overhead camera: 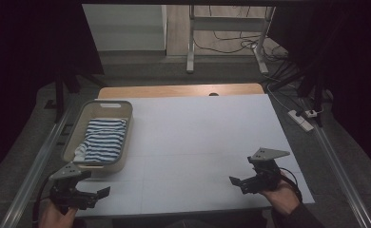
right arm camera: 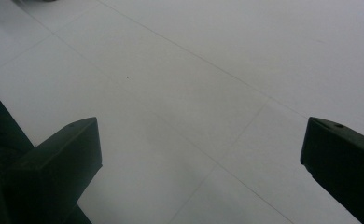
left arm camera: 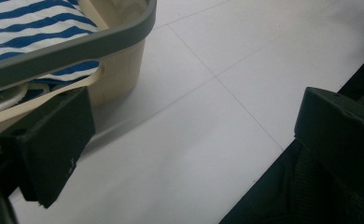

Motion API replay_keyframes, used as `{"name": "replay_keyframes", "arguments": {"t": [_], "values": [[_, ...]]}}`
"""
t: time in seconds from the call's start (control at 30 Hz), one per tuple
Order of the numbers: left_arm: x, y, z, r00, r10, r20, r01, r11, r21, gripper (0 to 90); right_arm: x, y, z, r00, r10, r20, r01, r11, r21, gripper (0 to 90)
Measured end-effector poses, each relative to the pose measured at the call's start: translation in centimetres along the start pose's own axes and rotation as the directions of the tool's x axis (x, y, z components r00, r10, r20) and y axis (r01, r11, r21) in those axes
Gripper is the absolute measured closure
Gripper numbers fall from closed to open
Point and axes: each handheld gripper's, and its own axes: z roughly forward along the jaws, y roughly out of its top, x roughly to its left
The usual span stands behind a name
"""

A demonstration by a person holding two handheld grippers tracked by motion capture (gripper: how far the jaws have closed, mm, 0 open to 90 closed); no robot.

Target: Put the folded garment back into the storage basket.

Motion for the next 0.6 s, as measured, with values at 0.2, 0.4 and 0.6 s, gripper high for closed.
{"name": "replay_keyframes", "arguments": {"t": [0.2, 0.4, 0.6], "values": [[-0.3, 0.1, 0.1, 0.9999, 0.015, -0.006, -0.015, 0.9998, 0.013, 0.0, -0.6, -0.6, -0.9, 0.9993, 0.019, 0.032, -0.019, 1.0, 0.002, 0.0], [-0.3, 0.0, 0.0, 0.9999, 0.016, -0.005, -0.016, 0.9998, 0.009, 0.0, -1.1, -1.3, -1.7, 0.9973, 0.058, 0.046, -0.058, 0.998, -0.003, 0.0], [-0.3, 0.0, 0.1, 0.9999, 0.013, -0.002, -0.013, 0.9999, 0.01, 0.0, -1.5, -2.0, -2.6, 0.9947, 0.08, 0.064, -0.08, 0.997, -0.006, 0.0]]}}
